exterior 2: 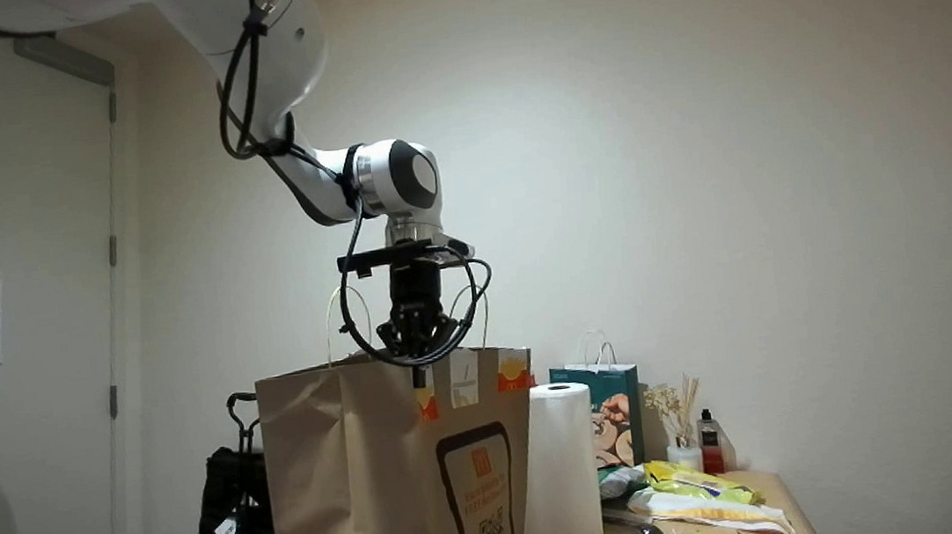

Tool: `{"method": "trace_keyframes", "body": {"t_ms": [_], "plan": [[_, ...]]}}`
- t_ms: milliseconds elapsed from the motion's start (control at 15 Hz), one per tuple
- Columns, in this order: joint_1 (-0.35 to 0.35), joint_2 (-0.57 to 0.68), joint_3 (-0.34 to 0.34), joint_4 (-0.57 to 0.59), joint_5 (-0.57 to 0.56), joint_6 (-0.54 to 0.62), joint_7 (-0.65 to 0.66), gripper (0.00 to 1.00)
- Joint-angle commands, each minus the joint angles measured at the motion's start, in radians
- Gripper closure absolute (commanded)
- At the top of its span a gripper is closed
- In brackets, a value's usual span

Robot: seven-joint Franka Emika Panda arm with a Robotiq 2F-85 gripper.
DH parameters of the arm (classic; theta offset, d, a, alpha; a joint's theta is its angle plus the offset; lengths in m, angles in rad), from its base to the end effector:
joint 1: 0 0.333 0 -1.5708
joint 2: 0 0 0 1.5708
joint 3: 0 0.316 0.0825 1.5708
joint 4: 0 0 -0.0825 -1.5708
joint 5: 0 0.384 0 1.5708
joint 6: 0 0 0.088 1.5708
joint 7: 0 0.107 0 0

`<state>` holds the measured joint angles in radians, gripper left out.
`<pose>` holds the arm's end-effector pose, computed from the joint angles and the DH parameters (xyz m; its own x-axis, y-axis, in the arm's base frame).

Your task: Turn the brown bag to the left

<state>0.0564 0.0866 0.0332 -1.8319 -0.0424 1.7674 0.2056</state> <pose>0.5677 0.0468 0.4685 0.9843 -0.1079 -0.1399 -0.0994 -0.9928 0.0669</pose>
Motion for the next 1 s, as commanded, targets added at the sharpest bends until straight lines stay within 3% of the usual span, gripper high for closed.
{"method": "trace_keyframes", "body": {"t_ms": [0,133,333,667,800,933], "plan": [[-0.006,0.034,-0.014,0.035,0.008,0.000,0.176,1.00],[0.001,0.031,-0.019,0.029,-0.088,-0.064,0.175,1.00],[-0.018,0.000,-0.025,0.007,-0.133,-0.175,-0.029,1.00],[-0.035,-0.002,-0.037,0.011,-0.246,-0.235,-0.287,1.00],[-0.035,0.018,-0.035,0.023,-0.215,-0.205,-0.226,0.99],[-0.037,0.018,-0.039,0.023,-0.228,-0.205,-0.244,0.99]]}}
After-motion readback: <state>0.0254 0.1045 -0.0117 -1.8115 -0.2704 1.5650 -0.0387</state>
